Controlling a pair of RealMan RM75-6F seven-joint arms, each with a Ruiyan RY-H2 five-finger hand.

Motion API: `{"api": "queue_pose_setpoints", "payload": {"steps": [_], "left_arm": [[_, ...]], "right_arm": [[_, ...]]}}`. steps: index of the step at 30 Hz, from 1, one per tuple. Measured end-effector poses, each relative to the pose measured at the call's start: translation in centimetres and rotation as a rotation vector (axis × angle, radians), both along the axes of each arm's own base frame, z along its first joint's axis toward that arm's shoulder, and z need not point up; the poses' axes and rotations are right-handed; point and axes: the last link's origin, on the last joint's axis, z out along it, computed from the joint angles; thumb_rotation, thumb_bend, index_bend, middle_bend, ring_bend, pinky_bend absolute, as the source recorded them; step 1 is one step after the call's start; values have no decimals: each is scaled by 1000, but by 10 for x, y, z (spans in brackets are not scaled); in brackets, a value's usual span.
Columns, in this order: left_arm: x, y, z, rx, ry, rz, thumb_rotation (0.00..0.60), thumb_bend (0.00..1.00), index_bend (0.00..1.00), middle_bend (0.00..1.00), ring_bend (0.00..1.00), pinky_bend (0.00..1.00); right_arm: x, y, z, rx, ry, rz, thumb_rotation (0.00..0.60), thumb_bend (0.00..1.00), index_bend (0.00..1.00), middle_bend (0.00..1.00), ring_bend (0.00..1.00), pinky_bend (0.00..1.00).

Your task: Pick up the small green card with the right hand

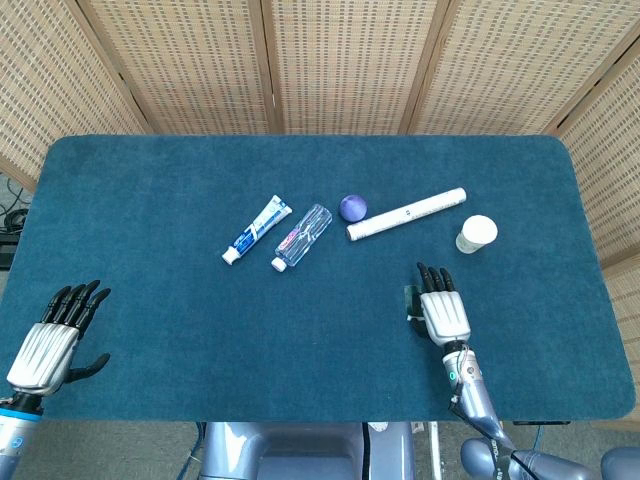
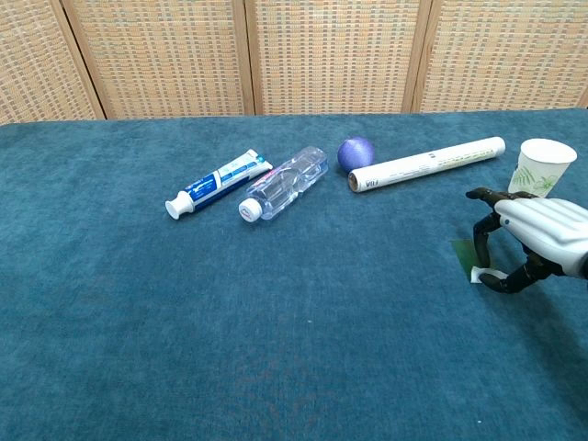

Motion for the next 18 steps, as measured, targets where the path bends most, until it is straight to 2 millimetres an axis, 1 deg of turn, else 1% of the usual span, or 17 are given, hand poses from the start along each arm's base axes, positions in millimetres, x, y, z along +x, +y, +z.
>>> {"api": "queue_pose_setpoints", "payload": {"steps": [6, 18], "left_arm": [[0, 0, 0, -1, -1, -1, 600, 248, 0, 0, 0, 0], [0, 0, 0, -3, 0, -1, 600, 249, 0, 0, 0, 0]], "right_arm": [[-1, 0, 0, 9, 5, -2, 600, 414, 586, 25, 0, 0], [-1, 1, -1, 20, 10, -3, 600, 501, 586, 25, 0, 0]]}}
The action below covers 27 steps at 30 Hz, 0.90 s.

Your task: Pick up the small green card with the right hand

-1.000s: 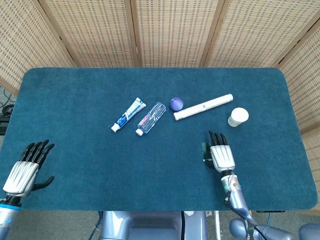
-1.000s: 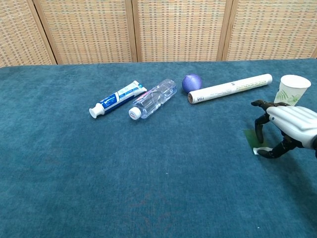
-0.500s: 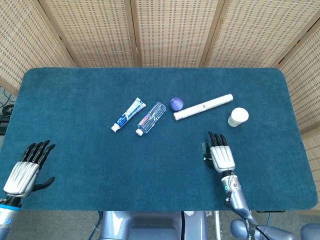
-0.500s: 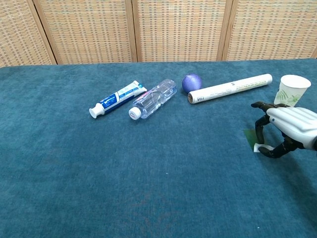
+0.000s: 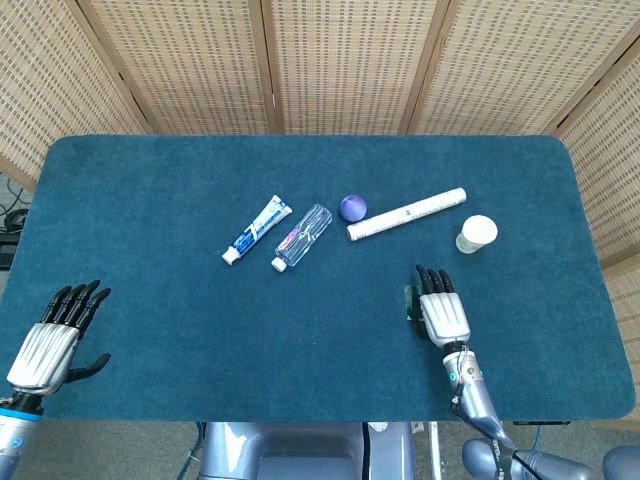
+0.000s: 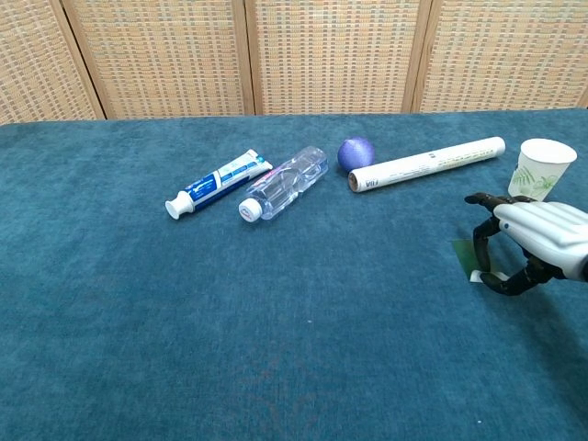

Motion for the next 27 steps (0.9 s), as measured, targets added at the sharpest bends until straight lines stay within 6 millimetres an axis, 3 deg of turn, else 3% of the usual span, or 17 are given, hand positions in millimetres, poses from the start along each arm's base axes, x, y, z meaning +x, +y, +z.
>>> {"api": "queue_pose_setpoints", "payload": {"steps": [14, 27], "left_arm": [[0, 1, 0, 1, -2, 0, 600, 249, 0, 0, 0, 0], [-1, 2, 2, 3, -8, 5, 600, 248, 0, 0, 0, 0]], "right_arm": [[4, -2, 4, -9, 0, 8, 600, 557, 586, 25, 0, 0], [22, -17, 9, -27, 3, 44, 600, 566, 586, 25, 0, 0]]}}
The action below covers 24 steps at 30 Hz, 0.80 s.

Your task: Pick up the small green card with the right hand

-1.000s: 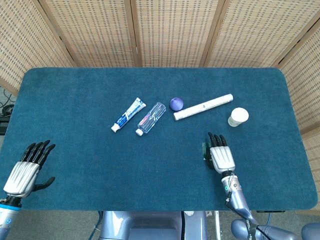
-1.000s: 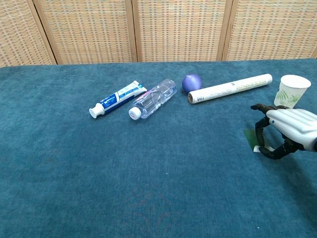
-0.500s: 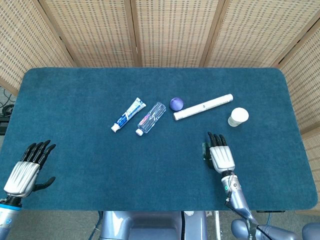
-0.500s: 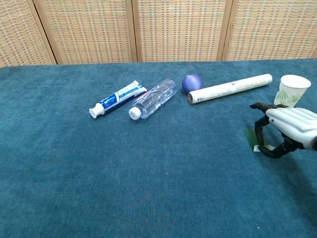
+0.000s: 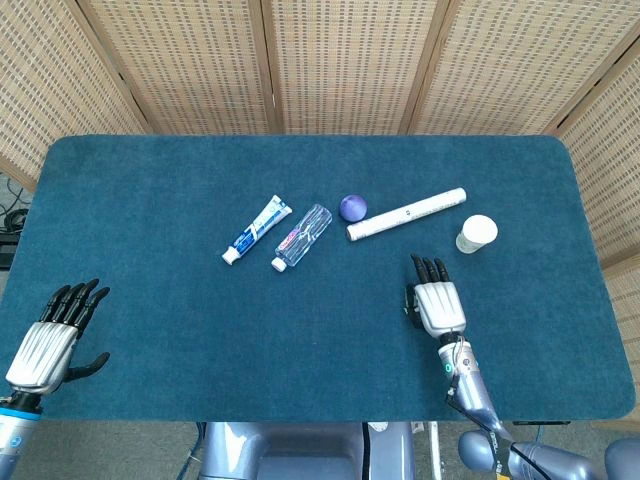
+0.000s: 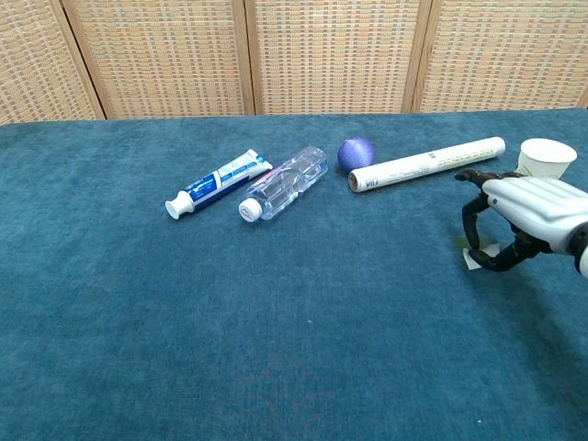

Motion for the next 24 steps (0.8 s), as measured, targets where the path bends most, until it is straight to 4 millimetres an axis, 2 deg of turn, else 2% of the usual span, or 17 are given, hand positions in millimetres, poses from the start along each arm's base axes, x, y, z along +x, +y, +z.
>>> {"api": "queue_pose_setpoints", "payload": {"steps": [11, 18, 24], "left_arm": [[-2, 2, 2, 6, -7, 10, 600, 248, 0, 0, 0, 0], [-2, 2, 3, 8, -9, 10, 600, 248, 0, 0, 0, 0], [-1, 1, 4, 11, -11, 8, 600, 247, 0, 0, 0, 0]], "right_arm": [[21, -22, 2, -24, 13, 35, 600, 567, 586, 25, 0, 0], [36, -39, 23, -80, 22, 63, 600, 568, 586, 25, 0, 0], [46, -45, 43, -124, 31, 83, 600, 569, 586, 25, 0, 0]]}}
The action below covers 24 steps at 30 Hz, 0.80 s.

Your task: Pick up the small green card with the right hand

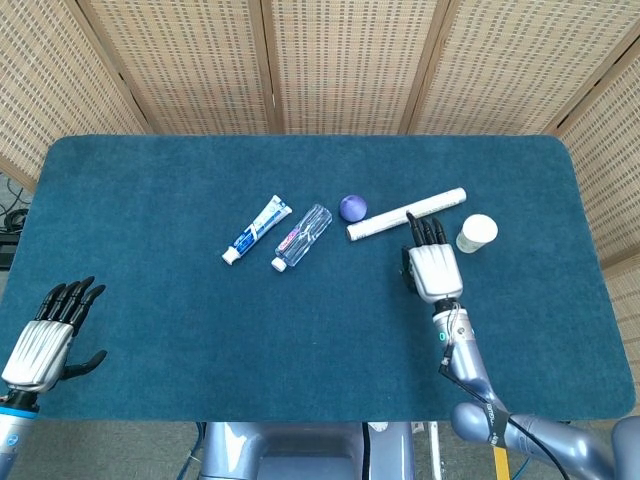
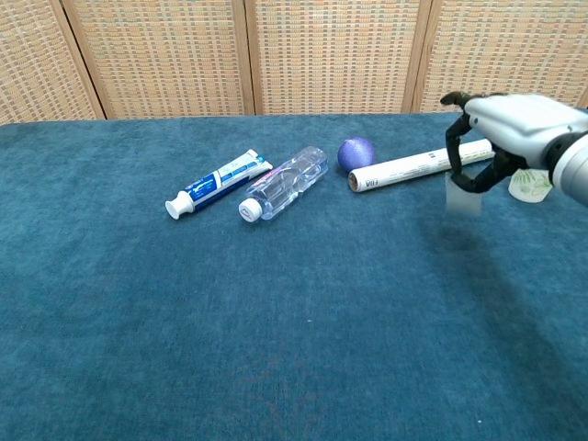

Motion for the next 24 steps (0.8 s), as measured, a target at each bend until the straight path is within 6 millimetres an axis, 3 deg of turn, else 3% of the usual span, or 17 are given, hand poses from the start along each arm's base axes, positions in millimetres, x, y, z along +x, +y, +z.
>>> {"api": "queue_pose_setpoints", "payload": {"steps": [6, 8, 11, 16, 24], "left_arm": [[1, -1, 0, -2, 1, -6, 600, 249, 0, 0, 0, 0], [2, -2, 0, -1, 0, -10, 600, 248, 0, 0, 0, 0], [2, -3, 0, 1, -1, -12, 600, 249, 0, 0, 0, 0], [3, -4, 1, 5, -4, -17, 600, 249, 0, 0, 0, 0], [5, -6, 1, 20, -3, -28, 600, 247, 0, 0, 0, 0]], "right_arm": [[7, 0, 25, -50, 10, 23, 600, 539, 581, 14, 0, 0], [8, 1, 34, -65, 13, 27, 600, 468, 531, 2, 0, 0], [6, 8, 46, -77, 8, 28, 600, 309, 374, 0, 0, 0], [-11, 35, 70, -112, -14, 26, 600, 136, 214, 0, 0, 0], [-50, 101, 101, -184, -79, 66, 600, 53, 97, 0, 0, 0]]}}
